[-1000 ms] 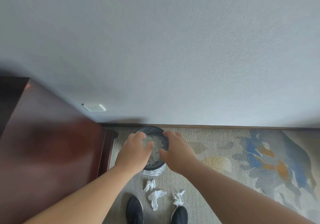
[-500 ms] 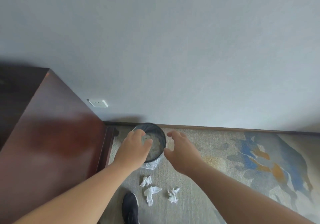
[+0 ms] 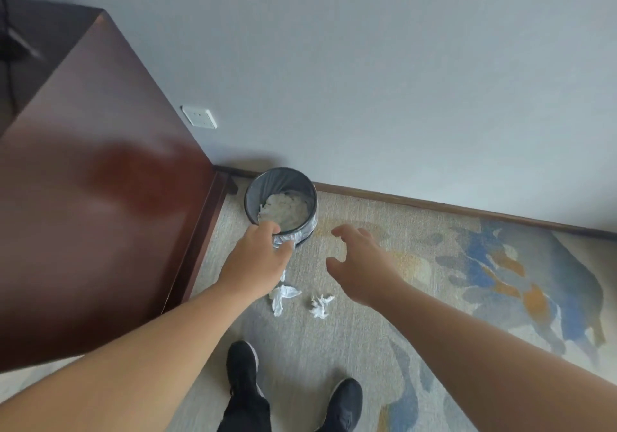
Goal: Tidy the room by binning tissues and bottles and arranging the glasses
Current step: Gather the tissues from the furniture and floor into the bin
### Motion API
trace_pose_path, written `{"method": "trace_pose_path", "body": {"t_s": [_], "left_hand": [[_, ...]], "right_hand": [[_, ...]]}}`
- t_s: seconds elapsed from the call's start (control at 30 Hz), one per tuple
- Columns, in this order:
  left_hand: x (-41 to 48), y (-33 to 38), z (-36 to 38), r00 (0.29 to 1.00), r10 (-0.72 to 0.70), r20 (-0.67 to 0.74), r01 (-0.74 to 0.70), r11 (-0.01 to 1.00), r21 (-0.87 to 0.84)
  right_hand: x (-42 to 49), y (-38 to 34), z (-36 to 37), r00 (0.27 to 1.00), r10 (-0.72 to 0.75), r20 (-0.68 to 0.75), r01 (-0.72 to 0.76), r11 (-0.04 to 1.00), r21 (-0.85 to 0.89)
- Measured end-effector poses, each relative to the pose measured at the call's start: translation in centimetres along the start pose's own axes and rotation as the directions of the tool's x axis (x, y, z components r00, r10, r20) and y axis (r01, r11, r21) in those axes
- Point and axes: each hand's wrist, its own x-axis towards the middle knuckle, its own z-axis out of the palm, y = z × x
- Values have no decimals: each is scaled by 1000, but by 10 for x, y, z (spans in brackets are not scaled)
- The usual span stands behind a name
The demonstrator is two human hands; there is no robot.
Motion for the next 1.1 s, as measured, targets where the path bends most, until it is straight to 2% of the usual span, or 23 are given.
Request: {"method": "trace_pose_path", "body": {"t_s": [0.17, 0.67, 1.1], "left_hand": [[-11, -27, 30, 997, -28, 68, 28, 1000, 1], [20, -137, 121, 973, 10, 230, -26, 997, 67], [86, -238, 263, 965, -78, 251, 60, 995, 76]], "right_hand": [[-7, 18, 35, 999, 33, 29, -33, 999, -1], [23, 72, 176, 978, 200, 65, -199, 980, -10], [97, 180, 307, 973, 183, 139, -172, 982, -83]]}}
